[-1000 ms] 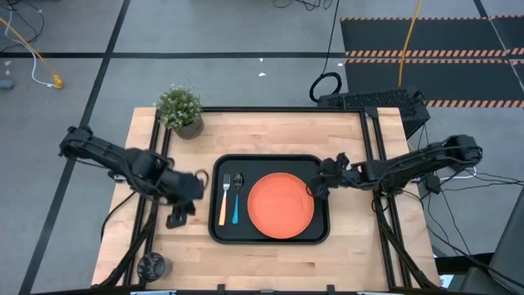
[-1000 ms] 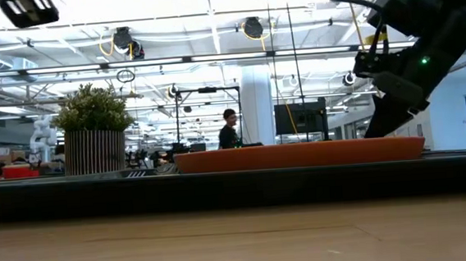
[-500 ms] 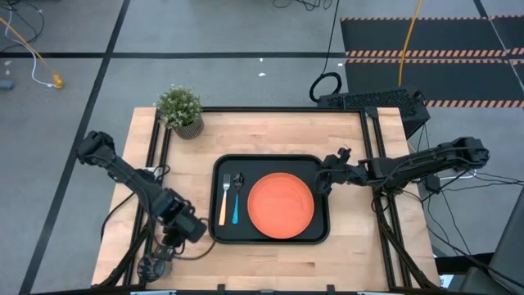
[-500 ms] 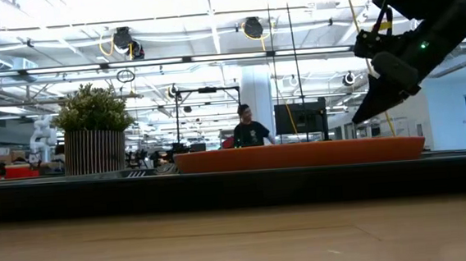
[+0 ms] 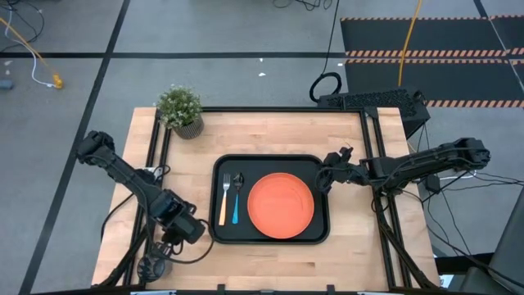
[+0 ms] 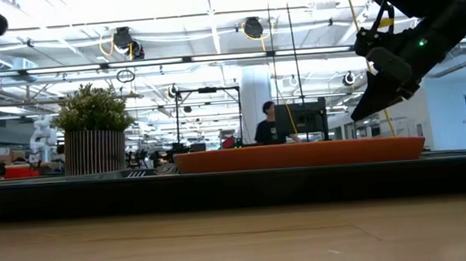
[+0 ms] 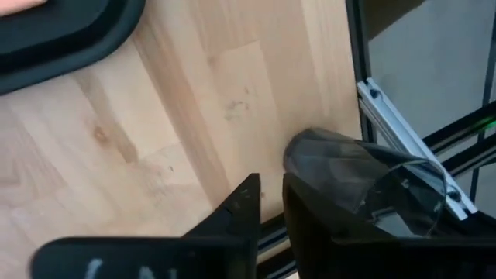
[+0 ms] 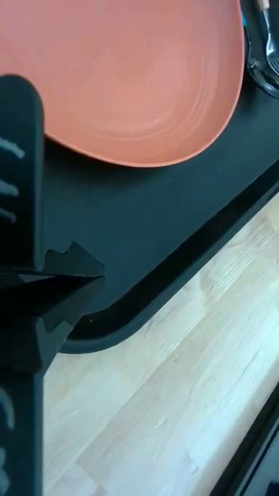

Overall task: Pick and place plate/cup/fork/spoon on tray
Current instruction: Put the blue cup to the top right of the orange plate on the black table tray

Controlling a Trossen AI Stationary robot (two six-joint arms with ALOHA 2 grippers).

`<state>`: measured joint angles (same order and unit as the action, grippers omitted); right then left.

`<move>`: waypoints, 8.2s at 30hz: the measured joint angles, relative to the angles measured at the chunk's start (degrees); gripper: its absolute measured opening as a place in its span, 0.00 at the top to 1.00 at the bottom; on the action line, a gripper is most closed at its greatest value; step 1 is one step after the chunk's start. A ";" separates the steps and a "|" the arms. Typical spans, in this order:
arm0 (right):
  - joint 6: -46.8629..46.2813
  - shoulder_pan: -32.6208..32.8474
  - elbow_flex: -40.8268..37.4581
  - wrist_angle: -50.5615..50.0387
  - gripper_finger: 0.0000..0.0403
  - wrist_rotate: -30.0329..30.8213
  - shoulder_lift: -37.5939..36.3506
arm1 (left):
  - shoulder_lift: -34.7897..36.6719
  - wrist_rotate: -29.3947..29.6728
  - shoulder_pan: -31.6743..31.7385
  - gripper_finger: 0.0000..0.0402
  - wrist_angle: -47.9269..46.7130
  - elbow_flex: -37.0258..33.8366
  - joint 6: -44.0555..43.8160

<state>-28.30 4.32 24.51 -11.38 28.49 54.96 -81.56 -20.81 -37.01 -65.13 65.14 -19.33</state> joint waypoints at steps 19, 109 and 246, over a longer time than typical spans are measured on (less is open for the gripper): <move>-1.67 0.00 -1.66 0.00 1.00 0.00 0.00 | 0.02 -0.23 -10.22 0.62 -3.69 -0.04 2.00; -9.65 -1.00 9.17 -20.20 1.00 -1.05 -17.77 | -45.51 23.45 49.46 0.98 -5.35 68.53 40.24; 71.00 -16.79 2.16 79.23 0.46 22.90 2.86 | -49.57 19.30 57.04 0.89 67.02 68.57 45.27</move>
<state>42.70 -12.47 26.68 67.85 51.39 57.82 -131.13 -1.52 20.03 1.89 133.71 25.94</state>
